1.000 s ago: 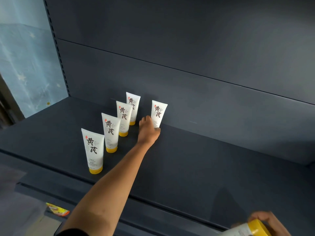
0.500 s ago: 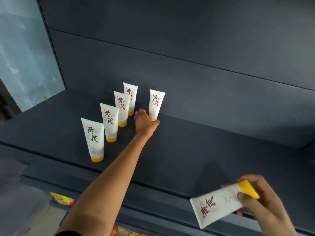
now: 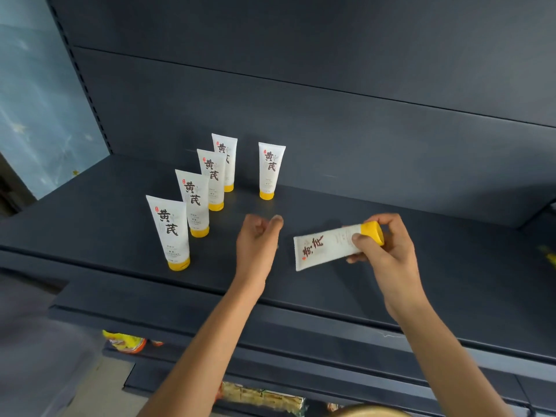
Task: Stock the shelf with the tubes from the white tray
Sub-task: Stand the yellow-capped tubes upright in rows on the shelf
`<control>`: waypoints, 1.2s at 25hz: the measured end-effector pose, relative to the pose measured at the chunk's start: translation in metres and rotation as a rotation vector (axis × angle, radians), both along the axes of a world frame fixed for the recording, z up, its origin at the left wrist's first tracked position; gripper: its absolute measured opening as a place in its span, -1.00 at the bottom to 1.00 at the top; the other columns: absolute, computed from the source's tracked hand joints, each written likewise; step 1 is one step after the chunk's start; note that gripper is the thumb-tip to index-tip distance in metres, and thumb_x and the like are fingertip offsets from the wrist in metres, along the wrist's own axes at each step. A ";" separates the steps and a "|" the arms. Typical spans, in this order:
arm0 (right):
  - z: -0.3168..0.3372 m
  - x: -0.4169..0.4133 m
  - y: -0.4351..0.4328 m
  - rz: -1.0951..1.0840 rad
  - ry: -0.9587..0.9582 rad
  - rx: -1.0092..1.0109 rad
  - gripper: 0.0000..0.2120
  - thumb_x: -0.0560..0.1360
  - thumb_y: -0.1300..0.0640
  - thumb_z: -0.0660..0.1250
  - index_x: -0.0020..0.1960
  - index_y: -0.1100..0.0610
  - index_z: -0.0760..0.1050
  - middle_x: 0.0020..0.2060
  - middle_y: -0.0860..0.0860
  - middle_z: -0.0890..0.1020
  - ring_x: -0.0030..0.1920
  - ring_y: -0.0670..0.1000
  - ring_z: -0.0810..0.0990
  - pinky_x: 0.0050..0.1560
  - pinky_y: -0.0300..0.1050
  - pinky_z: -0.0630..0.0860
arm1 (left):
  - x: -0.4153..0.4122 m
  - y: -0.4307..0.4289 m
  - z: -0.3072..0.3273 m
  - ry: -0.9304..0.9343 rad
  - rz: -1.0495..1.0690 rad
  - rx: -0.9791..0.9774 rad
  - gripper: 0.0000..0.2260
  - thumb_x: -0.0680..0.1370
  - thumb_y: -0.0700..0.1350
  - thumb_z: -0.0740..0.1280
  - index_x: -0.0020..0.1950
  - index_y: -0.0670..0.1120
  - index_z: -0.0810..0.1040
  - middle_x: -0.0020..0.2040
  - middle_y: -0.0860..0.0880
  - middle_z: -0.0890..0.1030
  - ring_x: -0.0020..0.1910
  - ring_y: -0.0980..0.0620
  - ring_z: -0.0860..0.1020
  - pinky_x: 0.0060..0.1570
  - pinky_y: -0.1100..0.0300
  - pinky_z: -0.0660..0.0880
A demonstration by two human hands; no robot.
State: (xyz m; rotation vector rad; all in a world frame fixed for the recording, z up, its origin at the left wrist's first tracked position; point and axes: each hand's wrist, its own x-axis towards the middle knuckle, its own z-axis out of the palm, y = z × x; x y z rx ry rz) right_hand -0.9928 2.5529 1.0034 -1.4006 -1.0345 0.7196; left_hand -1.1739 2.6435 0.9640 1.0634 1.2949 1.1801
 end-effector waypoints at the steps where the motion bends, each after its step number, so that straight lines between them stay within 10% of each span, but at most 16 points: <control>1: 0.000 -0.005 0.006 -0.025 0.025 0.026 -0.82 0.55 0.33 0.37 0.03 0.13 0.41 -0.05 0.14 0.63 0.04 0.03 0.71 -0.15 -0.01 0.67 | -0.002 -0.015 0.003 -0.037 -0.046 -0.034 -0.73 0.64 0.01 0.33 -0.11 -0.17 0.44 -0.34 -0.07 0.48 -0.41 0.02 0.41 -0.41 0.17 0.36; 7: -0.018 -0.040 0.036 -0.008 0.138 0.081 -0.73 0.49 0.37 0.41 0.03 0.14 0.38 0.02 0.06 0.65 0.05 -0.03 0.67 -0.06 -0.18 0.63 | 0.019 -0.033 0.011 -0.122 -0.214 -0.055 -0.78 0.66 0.05 0.31 0.11 -0.10 0.57 -0.12 -0.07 0.70 -0.33 0.09 0.57 -0.47 0.22 0.46; 11: -0.034 -0.048 0.058 0.063 -0.062 0.005 -0.64 0.46 0.32 0.46 0.14 0.05 0.43 -0.01 -0.05 0.60 -0.08 -0.21 0.58 -0.10 -0.29 0.54 | 0.024 -0.005 0.001 -0.125 -0.092 0.014 -0.85 0.56 -0.11 0.41 0.08 -0.02 0.50 0.01 0.00 0.70 -0.05 0.03 0.68 -0.22 0.18 0.55; 17: -0.049 -0.049 0.123 0.148 -0.475 -0.114 -0.68 0.38 -0.02 0.46 0.10 0.01 0.54 -0.03 -0.02 0.59 -0.01 0.03 0.58 -0.02 0.04 0.60 | 0.014 0.045 -0.017 0.136 -0.091 0.184 -0.67 0.51 -0.22 0.30 0.22 0.09 0.48 0.19 0.07 0.61 0.15 0.11 0.61 0.02 0.12 0.64; 23: -0.065 -0.070 0.180 0.207 -0.437 -0.113 -0.81 0.54 0.09 0.34 0.15 0.04 0.53 0.03 -0.03 0.62 0.01 -0.10 0.62 -0.09 -0.25 0.54 | 0.008 0.091 -0.027 0.303 0.005 0.220 -0.71 0.44 -0.06 0.39 0.15 0.04 0.49 0.08 0.07 0.58 0.09 0.04 0.59 0.03 -0.01 0.61; 30: -0.072 -0.082 0.212 0.290 -0.282 -0.230 -0.74 0.47 -0.09 0.30 0.09 0.00 0.57 -0.02 -0.07 0.69 0.03 -0.04 0.68 0.09 0.01 0.65 | 0.006 0.118 -0.039 0.350 0.068 0.175 -0.79 0.52 -0.08 0.39 0.12 0.00 0.47 0.12 0.04 0.50 0.11 -0.02 0.58 0.08 -0.04 0.62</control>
